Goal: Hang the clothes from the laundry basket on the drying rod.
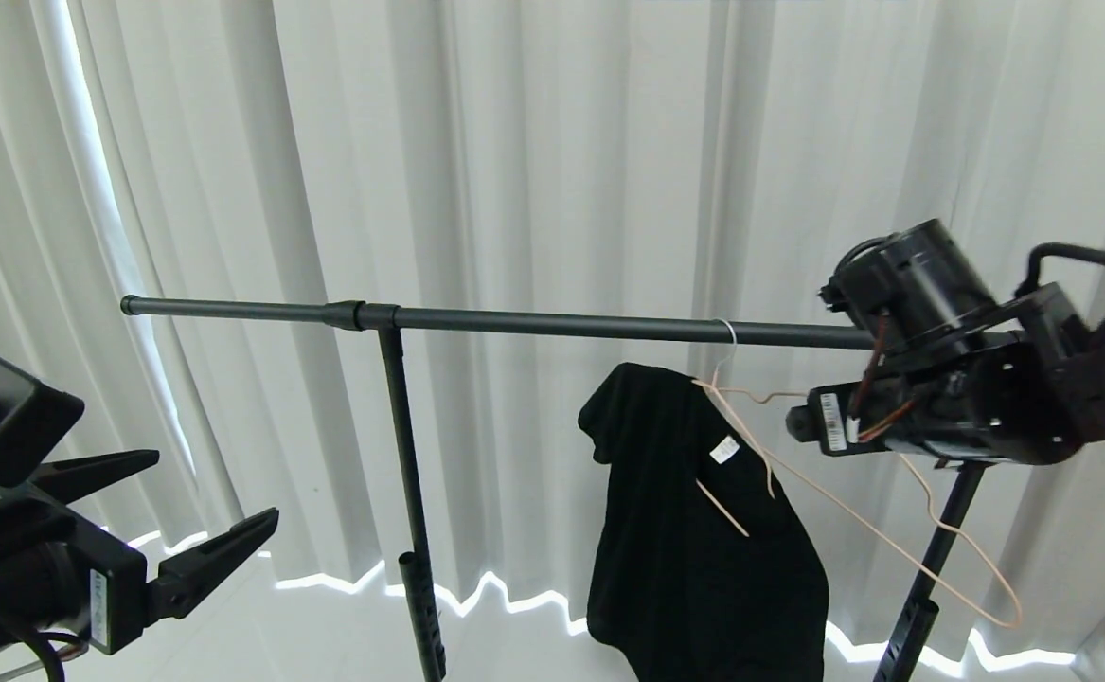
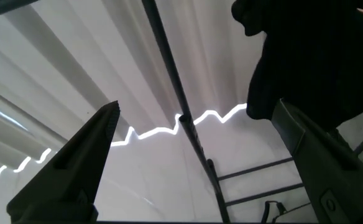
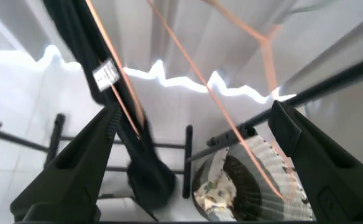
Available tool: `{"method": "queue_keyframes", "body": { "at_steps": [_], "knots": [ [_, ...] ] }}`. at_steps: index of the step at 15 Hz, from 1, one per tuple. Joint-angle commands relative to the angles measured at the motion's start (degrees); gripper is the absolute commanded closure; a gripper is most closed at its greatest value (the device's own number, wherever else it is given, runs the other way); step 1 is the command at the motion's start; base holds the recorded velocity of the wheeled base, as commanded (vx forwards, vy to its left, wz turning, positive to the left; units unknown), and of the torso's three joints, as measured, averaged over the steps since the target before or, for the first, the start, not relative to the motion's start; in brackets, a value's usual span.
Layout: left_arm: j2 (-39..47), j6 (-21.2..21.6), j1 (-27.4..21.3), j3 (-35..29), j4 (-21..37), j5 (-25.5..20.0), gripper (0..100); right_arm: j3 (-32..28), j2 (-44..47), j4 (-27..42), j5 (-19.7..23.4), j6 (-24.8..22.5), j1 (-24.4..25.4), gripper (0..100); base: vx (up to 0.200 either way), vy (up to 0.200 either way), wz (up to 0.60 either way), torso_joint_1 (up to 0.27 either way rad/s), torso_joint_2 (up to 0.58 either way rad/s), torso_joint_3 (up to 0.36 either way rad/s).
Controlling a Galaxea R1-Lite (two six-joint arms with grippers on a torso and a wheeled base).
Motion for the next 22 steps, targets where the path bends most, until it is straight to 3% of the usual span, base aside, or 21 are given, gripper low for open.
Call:
{"method": "queue_keyframes", "body": {
  "at_steps": [1,3,6,8,9,10,12,15,17,22],
  "knots": [
    [-0.01,0.01,2.51,-0.24,-0.02,0.0,0,0.54,-12.13,9.0,0.32,-0.86,-1.97,0,0.0,0.0,0.0,0.0,0.0,0.0],
    [0.17,0.1,5.85,-0.51,-0.02,0.09,0,3.17,-20.22,15.15,0.32,-6.84,-6.98,0,0.0,0.0,0.0,0.0,0.0,0.0],
    [1.13,-0.25,11.21,-0.68,-0.02,0.09,0,8.89,-29.71,14.89,2.34,-22.57,-20.25,0,0.0,0.0,0.0,0.0,0.0,0.0],
    [2.1,-0.25,14.37,-0.59,-0.02,0.09,0,11.79,-34.19,9.26,14.91,-29.96,-30.09,0,0.0,0.0,0.0,0.0,0.0,0.0],
    [2.45,-0.17,14.64,-0.68,-0.02,0.09,0,13.19,-34.46,5.84,17.2,-32.59,-33.35,0,0.0,0.0,0.0,0.0,0.0,0.0],
    [2.54,-0.17,14.64,-0.77,-0.02,0.0,0,14.07,-34.37,3.81,17.64,-33.56,-34.31,0,0.0,0.0,0.0,0.0,0.0,0.0],
    [2.54,0.1,14.64,-0.95,-0.02,0.09,0,21.46,-33.67,-10.78,18.43,-37.25,-35.89,0,0.0,0.0,0.0,0.0,0.0,0.0],
    [2.19,0.19,14.64,-0.86,-0.02,0.09,0,30.6,-33.58,-22.11,18.43,-42.26,-35.98,0,-0.067,0.0,0.0,-0.001,0.0,0.002],
    [2.19,0.27,14.64,-1.03,-0.02,0.09,0,33.15,-33.4,-25.54,18.34,-43.23,-36.07,0,-0.2,0.0,0.0,0.01,0.0,0.0],
    [2.1,0.27,14.55,-0.86,-0.02,0.09,0,35.34,-33.58,-26.07,17.99,-43.14,-36.95,0,-0.2,0.0,0.0,-0.002,0.0,0.003]
  ]
}}
